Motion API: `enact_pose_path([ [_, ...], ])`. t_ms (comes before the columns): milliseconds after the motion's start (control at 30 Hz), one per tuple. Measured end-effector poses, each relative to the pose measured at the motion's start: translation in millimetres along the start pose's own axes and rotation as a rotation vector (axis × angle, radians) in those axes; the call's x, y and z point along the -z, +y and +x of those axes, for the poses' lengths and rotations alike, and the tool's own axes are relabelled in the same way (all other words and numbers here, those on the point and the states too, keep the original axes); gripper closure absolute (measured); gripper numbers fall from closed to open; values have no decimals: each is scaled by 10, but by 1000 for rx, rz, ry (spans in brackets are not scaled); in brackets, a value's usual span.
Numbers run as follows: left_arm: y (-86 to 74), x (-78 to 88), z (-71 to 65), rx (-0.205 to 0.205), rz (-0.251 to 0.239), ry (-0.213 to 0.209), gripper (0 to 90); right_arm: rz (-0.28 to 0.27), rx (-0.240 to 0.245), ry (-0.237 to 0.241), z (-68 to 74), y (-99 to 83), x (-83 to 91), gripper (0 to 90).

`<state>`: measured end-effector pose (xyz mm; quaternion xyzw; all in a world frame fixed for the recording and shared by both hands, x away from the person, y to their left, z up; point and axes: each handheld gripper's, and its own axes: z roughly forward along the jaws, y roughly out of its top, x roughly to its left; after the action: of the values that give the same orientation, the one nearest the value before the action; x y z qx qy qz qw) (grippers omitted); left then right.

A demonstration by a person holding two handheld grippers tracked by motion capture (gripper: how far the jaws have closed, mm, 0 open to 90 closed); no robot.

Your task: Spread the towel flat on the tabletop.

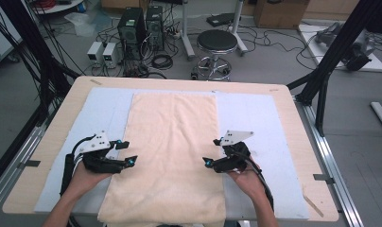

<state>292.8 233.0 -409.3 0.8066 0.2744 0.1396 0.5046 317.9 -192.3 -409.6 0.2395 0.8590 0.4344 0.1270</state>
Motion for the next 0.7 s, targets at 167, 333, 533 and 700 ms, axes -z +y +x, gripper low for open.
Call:
enact_pose_path([
  [167,1,-18,-1,-7,1,-4,346,1,-1,0,6,1,11,218],
  [333,0,-11,6,-5,-1,-3,346,-2,1,-3,14,6,19,218],
  [533,-4,-13,7,-4,7,-2,346,-4,-4,-6,-3,2,15,218],
  [700,-3,-9,-2,-4,7,-4,347,1,-9,-2,5,3,14,218],
])
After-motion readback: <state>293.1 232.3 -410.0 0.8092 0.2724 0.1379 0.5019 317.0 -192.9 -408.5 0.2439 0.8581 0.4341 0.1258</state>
